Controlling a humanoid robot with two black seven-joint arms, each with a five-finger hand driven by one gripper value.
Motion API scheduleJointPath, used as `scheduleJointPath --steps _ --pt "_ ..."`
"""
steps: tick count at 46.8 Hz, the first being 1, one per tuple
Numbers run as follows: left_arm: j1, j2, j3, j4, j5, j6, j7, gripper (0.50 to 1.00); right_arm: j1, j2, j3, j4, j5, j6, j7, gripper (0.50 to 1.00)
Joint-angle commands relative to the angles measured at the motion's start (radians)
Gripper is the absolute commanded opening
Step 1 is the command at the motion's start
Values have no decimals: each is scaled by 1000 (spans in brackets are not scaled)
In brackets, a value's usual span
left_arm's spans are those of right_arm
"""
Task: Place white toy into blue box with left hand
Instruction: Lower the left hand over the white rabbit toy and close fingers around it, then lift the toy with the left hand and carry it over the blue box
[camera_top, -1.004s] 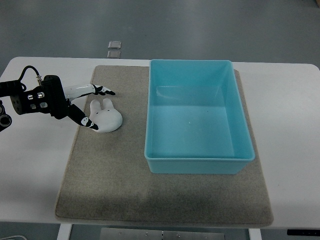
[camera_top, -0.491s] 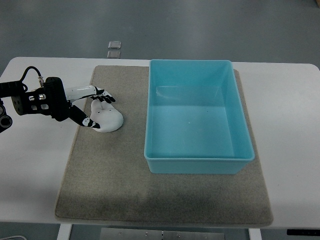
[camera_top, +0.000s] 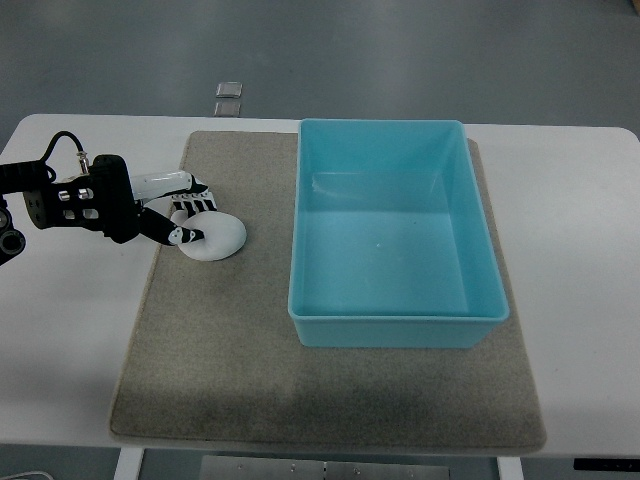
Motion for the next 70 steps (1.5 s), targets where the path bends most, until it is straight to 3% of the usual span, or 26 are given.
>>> scheduleJointPath --steps 1,31,52,62,70 --pt "-2 -1 0 3 5 0 0 500 0 0 0 0 0 0 0 936" --pt "-45 20 -19 12 41 3 -6 500 0 0 0 0 0 0 0 936" --pt "-186 42 -31 11 28 -3 -14 500 0 0 0 0 0 0 0 936" --pt "-285 22 -29 -3 28 -3 -12 500 0 0 0 0 0 0 0 936" --pt "-328 -67 -17 -9 41 -3 -14 500 0 0 0 0 0 0 0 936"
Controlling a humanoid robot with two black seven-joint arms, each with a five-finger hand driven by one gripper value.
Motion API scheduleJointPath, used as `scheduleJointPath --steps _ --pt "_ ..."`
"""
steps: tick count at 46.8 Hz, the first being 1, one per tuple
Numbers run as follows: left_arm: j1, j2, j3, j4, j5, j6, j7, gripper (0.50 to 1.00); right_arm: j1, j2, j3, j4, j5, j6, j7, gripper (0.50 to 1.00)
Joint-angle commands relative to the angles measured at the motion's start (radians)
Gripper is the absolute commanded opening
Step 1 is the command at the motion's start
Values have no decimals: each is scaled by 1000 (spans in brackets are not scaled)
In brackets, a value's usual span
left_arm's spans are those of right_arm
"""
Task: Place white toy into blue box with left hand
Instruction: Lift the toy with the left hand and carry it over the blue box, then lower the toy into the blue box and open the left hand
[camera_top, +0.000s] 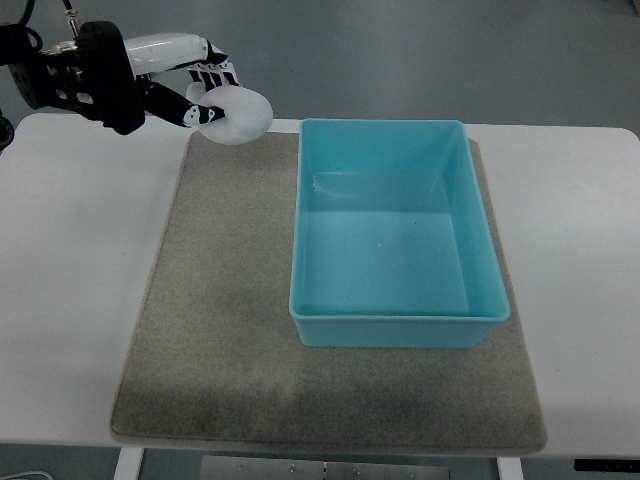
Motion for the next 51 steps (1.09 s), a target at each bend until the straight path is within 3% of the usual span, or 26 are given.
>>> scheduleJointPath --steps 1,19,30,48,49,51 --pt "-9 -36 3 -7 9 -1 -1 500 0 0 0 0 0 0 0 936" --pt "-3 -202 11 -18 72 0 8 500 0 0 0 0 0 0 0 936" --pt "9 -348 11 85 180 14 8 500 0 0 0 0 0 0 0 936" --pt "57 -421 11 103 192 17 13 500 0 0 0 0 0 0 0 936" --pt "63 -426 11 103 192 17 13 505 0 0 0 0 0 0 0 936" --pt "66 -435 11 103 192 19 13 616 0 0 0 0 1 0 0 936"
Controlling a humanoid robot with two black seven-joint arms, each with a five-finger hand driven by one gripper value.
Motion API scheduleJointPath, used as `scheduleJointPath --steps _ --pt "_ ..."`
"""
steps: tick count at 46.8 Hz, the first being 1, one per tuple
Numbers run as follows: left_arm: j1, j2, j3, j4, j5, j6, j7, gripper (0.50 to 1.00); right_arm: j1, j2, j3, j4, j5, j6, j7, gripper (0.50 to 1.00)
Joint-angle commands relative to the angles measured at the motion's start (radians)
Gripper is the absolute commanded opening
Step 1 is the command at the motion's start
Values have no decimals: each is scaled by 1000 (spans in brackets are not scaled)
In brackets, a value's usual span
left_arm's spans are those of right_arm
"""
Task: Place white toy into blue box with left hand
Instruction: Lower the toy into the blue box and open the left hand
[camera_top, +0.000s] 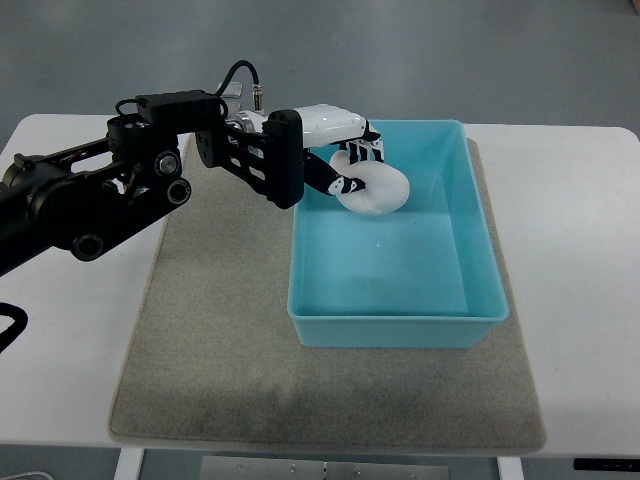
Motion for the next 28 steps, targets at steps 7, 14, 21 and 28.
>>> scheduleJointPath --steps 7,14,21,28 --pt "22 -16 -11 -10 -11 5 -1 726 0 0 0 0 0 0 0 936" --pt "36 -15 -14 -5 -18 5 0 855 0 0 0 0 1 0 0 936" --pt "45 -16 -36 -2 -48 5 0 945 0 0 0 0 0 0 0 936" --pt "47 -12 -74 8 -188 5 2 960 0 0 0 0 0 0 0 936"
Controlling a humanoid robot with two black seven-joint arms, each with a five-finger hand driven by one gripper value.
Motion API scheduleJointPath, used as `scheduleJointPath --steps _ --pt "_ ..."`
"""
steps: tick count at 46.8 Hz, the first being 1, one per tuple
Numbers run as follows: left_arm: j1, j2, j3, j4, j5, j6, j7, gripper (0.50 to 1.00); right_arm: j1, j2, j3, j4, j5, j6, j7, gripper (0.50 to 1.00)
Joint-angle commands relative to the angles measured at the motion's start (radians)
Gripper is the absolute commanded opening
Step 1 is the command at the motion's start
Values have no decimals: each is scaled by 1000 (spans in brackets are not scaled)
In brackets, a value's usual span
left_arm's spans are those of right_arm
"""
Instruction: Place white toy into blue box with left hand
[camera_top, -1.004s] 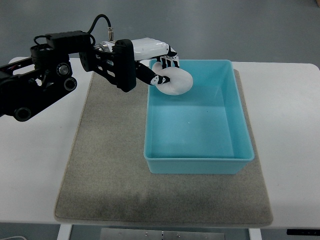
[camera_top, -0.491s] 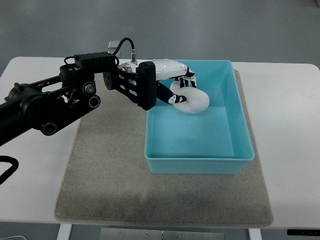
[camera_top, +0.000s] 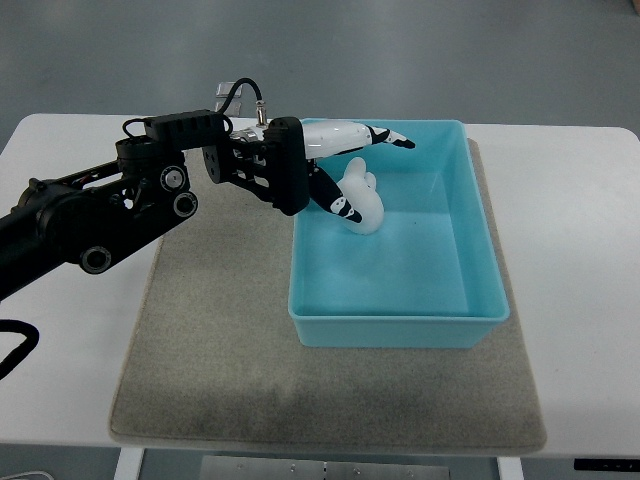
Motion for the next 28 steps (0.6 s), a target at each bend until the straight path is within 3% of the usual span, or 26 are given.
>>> scheduleJointPath --steps 1,3,12,21,28 --pt "2 5 -24 16 -116 -2 4 966 0 0 0 0 0 0 0 936" --pt "2 8 -42 40 -205 -3 7 994 0 0 0 0 0 0 0 936" --pt "14 38 -75 102 -639 -29 115 994 0 0 0 0 0 0 0 936" --pt "20 127 -95 107 -806 -32 130 994 0 0 0 0 1 0 0 936" --pt "51 181 -131 153 -1072 -66 133 994 0 0 0 0 0 0 0 936"
